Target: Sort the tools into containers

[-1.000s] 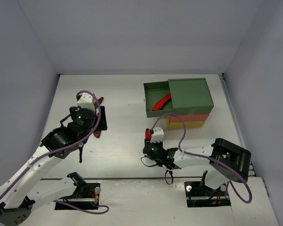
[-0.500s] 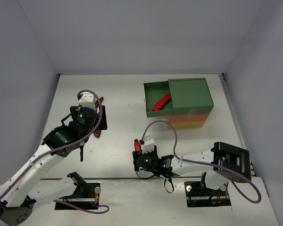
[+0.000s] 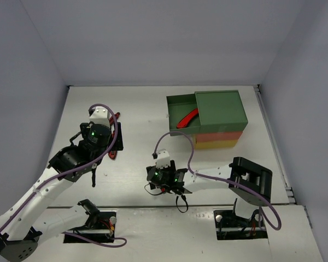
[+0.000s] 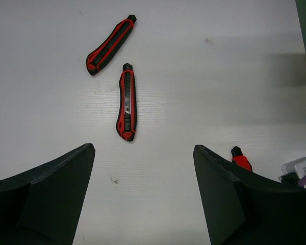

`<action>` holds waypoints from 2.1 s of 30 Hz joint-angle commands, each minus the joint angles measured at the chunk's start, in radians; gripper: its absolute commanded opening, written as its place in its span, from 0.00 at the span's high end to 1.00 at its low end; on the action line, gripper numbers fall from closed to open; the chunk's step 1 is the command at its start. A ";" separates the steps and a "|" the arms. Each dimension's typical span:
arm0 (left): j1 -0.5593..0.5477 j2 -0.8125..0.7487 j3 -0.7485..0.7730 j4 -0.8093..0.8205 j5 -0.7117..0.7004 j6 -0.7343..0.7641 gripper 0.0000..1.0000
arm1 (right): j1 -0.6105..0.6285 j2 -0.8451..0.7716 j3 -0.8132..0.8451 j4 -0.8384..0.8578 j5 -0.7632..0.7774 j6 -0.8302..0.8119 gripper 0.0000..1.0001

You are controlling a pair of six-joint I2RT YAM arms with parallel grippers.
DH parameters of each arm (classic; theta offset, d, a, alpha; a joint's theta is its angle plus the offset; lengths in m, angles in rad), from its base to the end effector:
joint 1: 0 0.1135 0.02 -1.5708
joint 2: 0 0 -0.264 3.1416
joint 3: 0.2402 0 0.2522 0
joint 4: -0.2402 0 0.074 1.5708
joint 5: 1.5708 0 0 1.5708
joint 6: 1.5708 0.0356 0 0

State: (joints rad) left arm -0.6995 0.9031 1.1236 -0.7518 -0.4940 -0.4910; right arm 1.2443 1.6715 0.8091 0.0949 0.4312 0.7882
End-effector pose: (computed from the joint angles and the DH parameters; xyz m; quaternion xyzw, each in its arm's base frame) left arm 0.1434 -0.0986 0.3796 -0.0332 0.8497 -0.0943 0.5177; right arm 0.1193 0.3059 0.1553 -0.1218 0.8947 0.2210 0.3685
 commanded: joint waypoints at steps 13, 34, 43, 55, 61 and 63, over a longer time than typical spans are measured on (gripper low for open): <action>0.014 0.028 0.106 0.017 0.054 0.046 0.25 | -0.034 -0.061 0.247 -0.260 0.020 -0.157 1.00; 0.042 0.062 0.083 0.019 0.117 -0.031 0.25 | -0.567 -0.007 0.905 -0.417 -0.128 -0.505 0.98; 0.058 0.077 0.013 0.017 0.199 -0.052 0.25 | -0.583 0.090 0.888 -0.417 -0.110 -0.424 0.68; 0.226 0.242 -0.039 0.069 0.255 -0.065 0.25 | -0.618 -0.118 0.844 -0.421 -0.151 -0.475 0.31; 0.292 0.444 -0.046 0.133 0.280 -0.076 0.25 | -0.714 -0.288 0.696 -0.417 -0.208 -0.469 0.29; 0.322 0.497 -0.042 0.151 0.299 -0.085 0.25 | -0.721 -0.322 0.637 -0.417 -0.229 -0.470 0.29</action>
State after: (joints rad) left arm -0.4191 1.3195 1.0663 -0.6822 -0.2293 -0.5431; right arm 0.5460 1.4255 1.5294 -0.3489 0.2488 0.3279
